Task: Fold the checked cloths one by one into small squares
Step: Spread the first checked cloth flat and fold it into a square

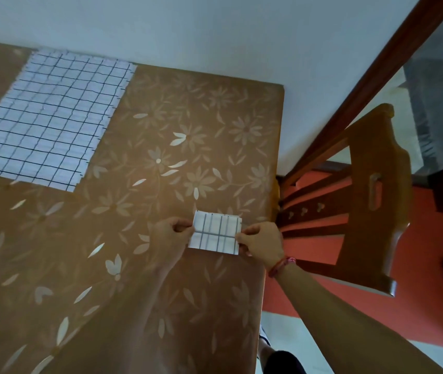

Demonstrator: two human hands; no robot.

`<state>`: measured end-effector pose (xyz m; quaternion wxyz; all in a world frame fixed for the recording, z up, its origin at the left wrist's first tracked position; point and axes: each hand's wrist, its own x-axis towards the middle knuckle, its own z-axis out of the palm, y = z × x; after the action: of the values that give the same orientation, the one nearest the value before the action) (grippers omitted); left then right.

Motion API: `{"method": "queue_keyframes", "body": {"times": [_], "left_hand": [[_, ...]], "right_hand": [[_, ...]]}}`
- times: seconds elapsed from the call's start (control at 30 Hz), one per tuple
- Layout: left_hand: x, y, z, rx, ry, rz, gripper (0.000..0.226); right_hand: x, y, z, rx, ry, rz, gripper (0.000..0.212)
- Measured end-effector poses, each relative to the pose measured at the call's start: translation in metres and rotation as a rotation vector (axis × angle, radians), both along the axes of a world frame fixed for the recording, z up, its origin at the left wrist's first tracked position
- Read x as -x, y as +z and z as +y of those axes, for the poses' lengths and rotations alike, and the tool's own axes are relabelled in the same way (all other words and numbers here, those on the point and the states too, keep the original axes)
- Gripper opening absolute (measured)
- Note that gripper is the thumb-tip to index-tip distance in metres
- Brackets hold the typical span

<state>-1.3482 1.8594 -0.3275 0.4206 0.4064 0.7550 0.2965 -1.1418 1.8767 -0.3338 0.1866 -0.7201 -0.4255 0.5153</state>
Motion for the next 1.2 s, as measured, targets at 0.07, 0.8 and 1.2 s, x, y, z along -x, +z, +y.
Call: {"method": "queue_keyframes", "body": {"times": [0.07,0.8,1.2], "left_hand": [[0.000,-0.002,0.003,-0.008,-0.005,0.020,0.023],[0.019,-0.046,-0.016,-0.300,-0.825,0.684,0.063],[0.015,-0.051,-0.021,-0.245,-0.822,0.826,0.055]], "right_hand": [[0.000,0.000,0.003,-0.011,0.011,-0.015,0.020],[0.057,-0.019,-0.016,-0.694,0.777,-0.443,0.057],[0.066,-0.046,-0.016,-0.603,0.933,-0.626,0.059]]}}
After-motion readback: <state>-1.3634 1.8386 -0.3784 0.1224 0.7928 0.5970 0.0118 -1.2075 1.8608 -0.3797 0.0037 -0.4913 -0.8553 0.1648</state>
